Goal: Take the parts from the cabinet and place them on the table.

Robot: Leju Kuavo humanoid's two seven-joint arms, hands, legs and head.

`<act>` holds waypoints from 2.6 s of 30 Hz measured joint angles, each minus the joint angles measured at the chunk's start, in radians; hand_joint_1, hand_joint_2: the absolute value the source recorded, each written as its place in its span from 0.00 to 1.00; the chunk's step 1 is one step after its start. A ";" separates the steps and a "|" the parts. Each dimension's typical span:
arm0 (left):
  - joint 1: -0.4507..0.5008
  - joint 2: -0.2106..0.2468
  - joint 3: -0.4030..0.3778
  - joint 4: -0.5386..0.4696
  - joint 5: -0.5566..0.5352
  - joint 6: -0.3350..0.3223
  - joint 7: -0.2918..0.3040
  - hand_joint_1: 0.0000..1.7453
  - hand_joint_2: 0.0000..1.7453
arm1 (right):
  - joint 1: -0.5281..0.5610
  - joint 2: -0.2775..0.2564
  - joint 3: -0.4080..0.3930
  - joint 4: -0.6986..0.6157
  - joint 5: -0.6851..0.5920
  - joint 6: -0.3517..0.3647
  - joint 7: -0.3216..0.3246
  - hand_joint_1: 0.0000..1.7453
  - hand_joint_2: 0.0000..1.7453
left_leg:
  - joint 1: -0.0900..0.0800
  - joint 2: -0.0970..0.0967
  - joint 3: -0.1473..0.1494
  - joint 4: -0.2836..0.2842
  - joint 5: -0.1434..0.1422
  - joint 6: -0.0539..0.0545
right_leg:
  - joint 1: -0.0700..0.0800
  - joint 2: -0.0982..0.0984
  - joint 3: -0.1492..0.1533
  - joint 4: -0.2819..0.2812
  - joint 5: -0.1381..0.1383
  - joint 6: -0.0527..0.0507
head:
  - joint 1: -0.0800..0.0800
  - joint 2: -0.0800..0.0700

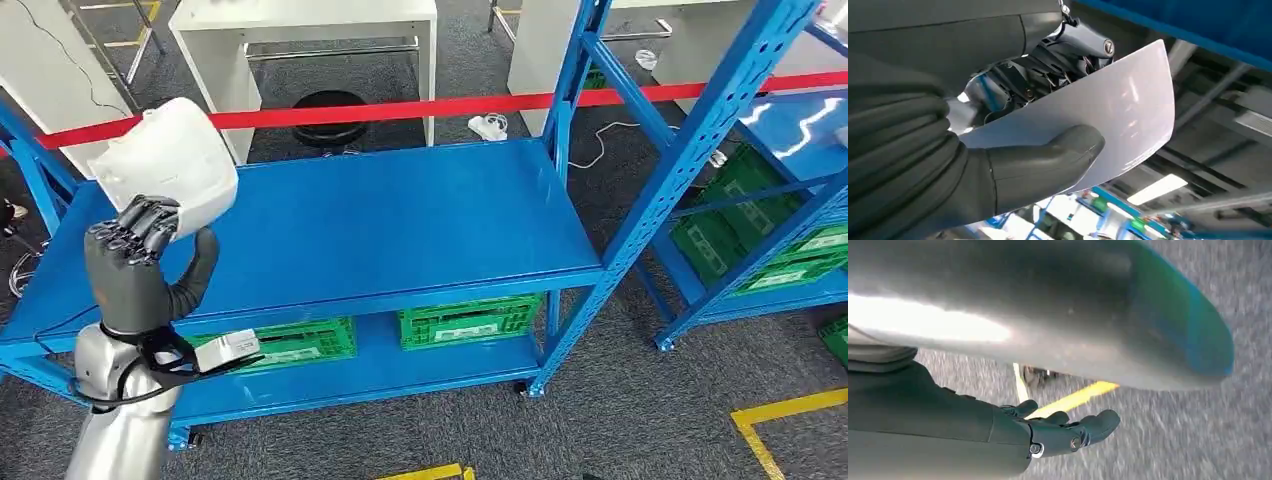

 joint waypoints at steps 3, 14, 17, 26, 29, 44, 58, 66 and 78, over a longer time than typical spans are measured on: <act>0.018 -0.005 0.011 -0.041 0.013 0.000 -0.016 1.00 1.00 | -0.002 -0.001 0.002 0.000 0.014 -0.015 0.007 0.00 0.00 | 0.015 0.005 0.013 -0.018 0.011 0.011 | 0.004 -0.002 -0.027 0.072 -0.046 0.011 | 0.004 0.000; 0.045 -0.007 0.021 -0.063 0.033 0.000 -0.020 1.00 1.00 | -0.006 -0.005 0.004 0.001 0.024 -0.030 0.017 0.00 0.00 | 0.026 0.000 -0.005 0.014 0.007 -0.036 | -0.009 0.005 -0.084 0.073 0.039 0.012 | 0.006 0.000; 0.047 -0.007 0.029 -0.074 0.034 0.000 -0.021 1.00 1.00 | -0.008 -0.006 0.007 0.001 0.026 -0.031 0.025 0.00 0.00 | 0.029 0.000 -0.008 0.006 0.019 -0.057 | -0.006 0.005 -0.092 0.071 0.041 -0.018 | 0.006 0.000; 0.077 -0.011 0.043 -0.088 0.013 0.000 -0.020 1.00 1.00 | -0.005 -0.006 0.016 0.001 0.043 -0.039 0.020 0.00 0.00 | 0.020 0.002 0.011 0.154 -0.109 -0.040 | 0.016 -0.001 -0.162 0.067 0.103 -0.053 | 0.002 0.000; 0.079 -0.013 0.049 -0.099 0.008 0.000 -0.020 1.00 1.00 | -0.005 -0.002 0.018 0.001 0.044 -0.038 0.020 0.00 0.00 | 0.004 0.008 0.103 0.005 -0.082 -0.022 | 0.018 -0.001 -0.169 0.064 0.121 -0.040 | 0.002 0.000; 0.079 -0.022 0.056 -0.098 -0.025 0.000 0.018 1.00 1.00 | -0.009 0.000 0.017 0.001 0.010 -0.003 0.004 0.00 0.00 | 0.012 0.018 -0.042 0.018 0.031 -0.013 | 0.013 -0.001 -0.049 0.063 0.013 -0.004 | 0.007 0.000; 0.086 -0.017 0.046 -0.069 -0.028 0.000 0.059 1.00 1.00 | -0.004 0.004 0.007 0.001 0.007 0.003 0.053 0.00 0.00 | 0.024 0.009 0.089 0.064 -0.074 -0.057 | 0.005 -0.005 -0.192 0.060 0.138 -0.033 | 0.003 0.000; 0.104 0.022 0.030 -0.068 0.006 0.000 0.018 1.00 1.00 | 0.009 0.005 -0.005 0.001 -0.010 -0.027 0.105 0.00 0.00 | 0.018 0.006 0.071 -0.011 -0.051 0.012 | 0.002 -0.002 -0.235 0.146 0.043 0.010 | 0.002 0.000; 0.149 0.027 0.033 -0.088 -0.049 0.000 0.028 1.00 1.00 | 0.004 -0.006 -0.042 0.001 -0.031 -0.039 0.092 0.00 0.00 | 0.011 0.015 -0.046 0.003 0.068 -0.020 | 0.026 -0.002 -0.026 0.030 0.017 -0.028 | 0.008 0.000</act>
